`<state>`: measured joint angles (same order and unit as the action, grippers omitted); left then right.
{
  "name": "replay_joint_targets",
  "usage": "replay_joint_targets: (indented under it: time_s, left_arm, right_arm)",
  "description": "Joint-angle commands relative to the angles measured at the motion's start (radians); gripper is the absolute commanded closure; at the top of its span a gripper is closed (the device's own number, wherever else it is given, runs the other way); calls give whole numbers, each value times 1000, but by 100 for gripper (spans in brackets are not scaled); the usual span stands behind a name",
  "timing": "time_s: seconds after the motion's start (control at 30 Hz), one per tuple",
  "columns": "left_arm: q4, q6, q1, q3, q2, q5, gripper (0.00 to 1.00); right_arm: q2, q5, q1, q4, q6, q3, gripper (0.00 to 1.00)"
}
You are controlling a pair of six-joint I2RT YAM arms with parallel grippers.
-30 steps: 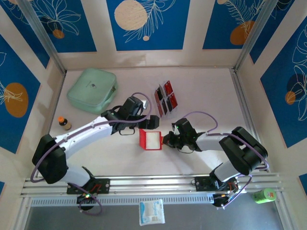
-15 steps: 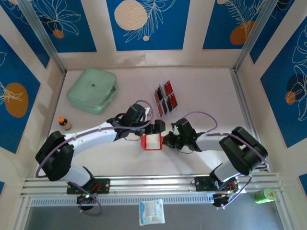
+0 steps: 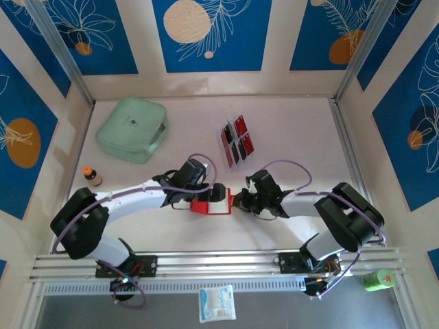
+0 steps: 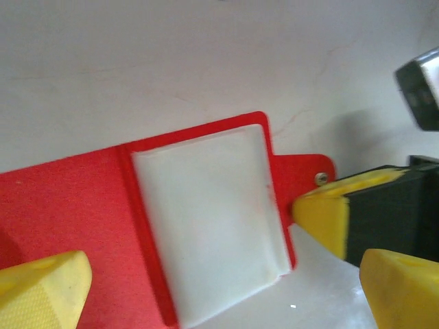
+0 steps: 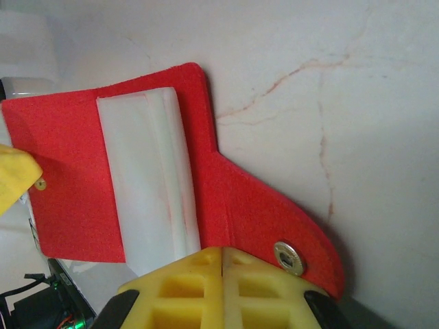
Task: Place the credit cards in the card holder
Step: Open the card holder at the bottom-center of the table.
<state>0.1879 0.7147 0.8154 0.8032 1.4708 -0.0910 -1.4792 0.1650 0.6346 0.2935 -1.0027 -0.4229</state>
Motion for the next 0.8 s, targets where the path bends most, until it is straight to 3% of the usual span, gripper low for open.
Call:
replay_joint_targets:
  time_s: [0.0, 0.5, 0.77]
  left_arm:
    - [39, -101, -2, -24, 0, 88, 0]
    - [35, -178, -1, -47, 34, 141, 0]
    - [23, -193, -1, -54, 54, 158, 0]
  right_arm:
    - [19, 13, -3, -20, -10, -6, 100]
    - [57, 29, -36, -100, 22, -85, 100]
    - [23, 30, -58, -72, 20, -43, 100]
